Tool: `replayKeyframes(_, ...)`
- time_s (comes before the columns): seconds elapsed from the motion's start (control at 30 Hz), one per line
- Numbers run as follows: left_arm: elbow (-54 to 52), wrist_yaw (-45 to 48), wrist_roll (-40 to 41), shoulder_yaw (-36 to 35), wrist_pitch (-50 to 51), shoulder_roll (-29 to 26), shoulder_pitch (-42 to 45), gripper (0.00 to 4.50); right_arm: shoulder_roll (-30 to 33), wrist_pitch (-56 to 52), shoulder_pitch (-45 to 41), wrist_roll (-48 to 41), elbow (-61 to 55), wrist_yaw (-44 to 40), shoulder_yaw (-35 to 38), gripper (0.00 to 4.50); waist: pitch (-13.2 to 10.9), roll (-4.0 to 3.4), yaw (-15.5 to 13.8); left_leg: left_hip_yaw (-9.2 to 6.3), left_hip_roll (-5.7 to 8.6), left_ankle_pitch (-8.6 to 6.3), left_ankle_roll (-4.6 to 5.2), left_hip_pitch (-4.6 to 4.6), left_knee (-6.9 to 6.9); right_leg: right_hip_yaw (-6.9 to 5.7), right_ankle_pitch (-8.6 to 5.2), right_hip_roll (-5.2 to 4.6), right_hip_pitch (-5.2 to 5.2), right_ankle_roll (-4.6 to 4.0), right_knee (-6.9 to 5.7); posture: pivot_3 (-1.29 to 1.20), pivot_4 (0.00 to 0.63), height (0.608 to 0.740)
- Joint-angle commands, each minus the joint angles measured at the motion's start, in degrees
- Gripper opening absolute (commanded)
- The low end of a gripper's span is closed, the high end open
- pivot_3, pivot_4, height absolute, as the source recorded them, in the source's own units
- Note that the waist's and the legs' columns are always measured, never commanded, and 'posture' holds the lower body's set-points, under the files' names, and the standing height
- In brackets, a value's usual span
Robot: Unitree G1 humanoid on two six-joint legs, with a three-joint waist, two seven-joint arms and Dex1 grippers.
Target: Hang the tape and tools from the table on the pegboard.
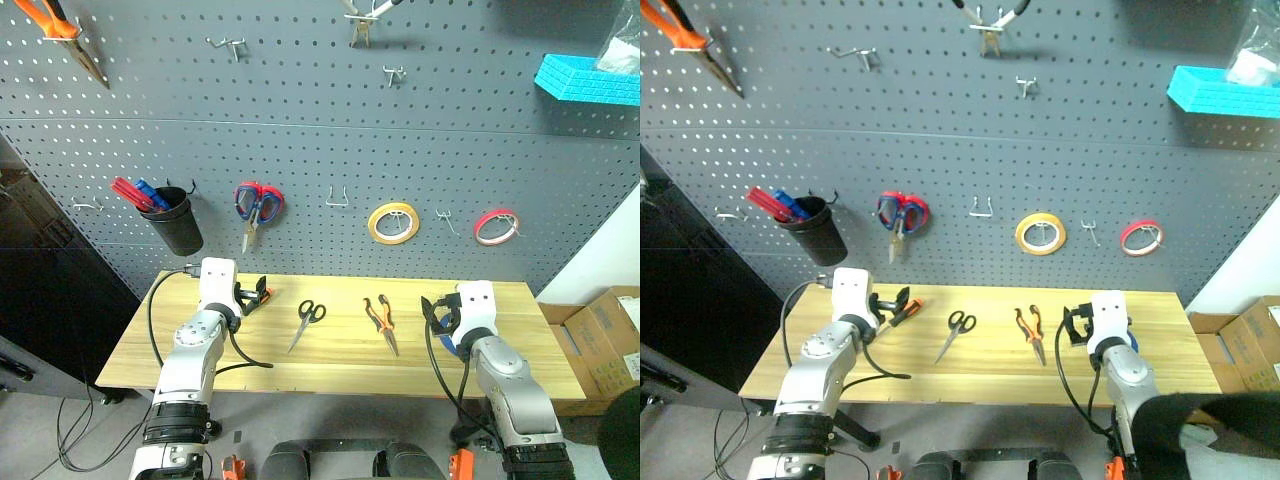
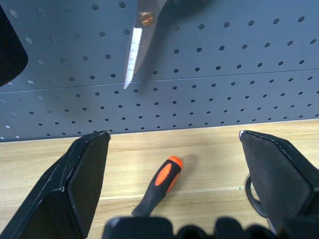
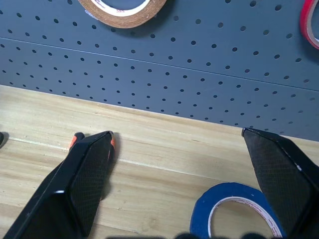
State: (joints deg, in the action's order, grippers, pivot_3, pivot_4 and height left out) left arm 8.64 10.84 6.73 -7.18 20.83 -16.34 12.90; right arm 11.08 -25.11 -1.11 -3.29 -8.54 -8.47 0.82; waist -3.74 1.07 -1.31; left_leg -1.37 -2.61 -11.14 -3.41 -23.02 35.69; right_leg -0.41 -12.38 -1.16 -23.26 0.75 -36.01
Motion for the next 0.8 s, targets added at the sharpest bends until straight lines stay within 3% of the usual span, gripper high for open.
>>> replayKeyframes(0.03,-2.86,1.03,0.56,-0.60,-0.45,-0.75,0.89,4.46,0.44,0.75,-0.87,0.43,-0.90,0.04,0.41,4.50,-0.01,0.01,0.00,0.00,0.00,0.00,0.00,0.00,0.00,0.00,0.00,0.00,0.00,0.00,0.00,0.11,0.015,0.740)
replayKeyframes(0.53,-3.67,2.69,1.51,-0.65,0.45,-0.06,1.61,4.46,0.91,-0.22,-0.37,0.75,-1.70,-0.31,0.09,4.50,-0.18,0.01,0.01,0.00,-0.01,-0.01,-0.01,0.00,0.00,0.00,-0.01,0.00,-0.02,-0.01,0.02,0.10,0.032,0.740)
replayKeyframes(0.8,-9.04,17.50,11.37,8.53,11.22,4.62,8.15,4.46,12.52,-8.54,-5.05,-0.40,1.24,-13.65,-3.54,4.50,-1.97,0.02,0.03,0.03,0.05,-0.25,-0.26,0.00,0.23,-0.03,-0.01,-0.12,-0.12,0.00,0.09,0.08,0.085,0.740)
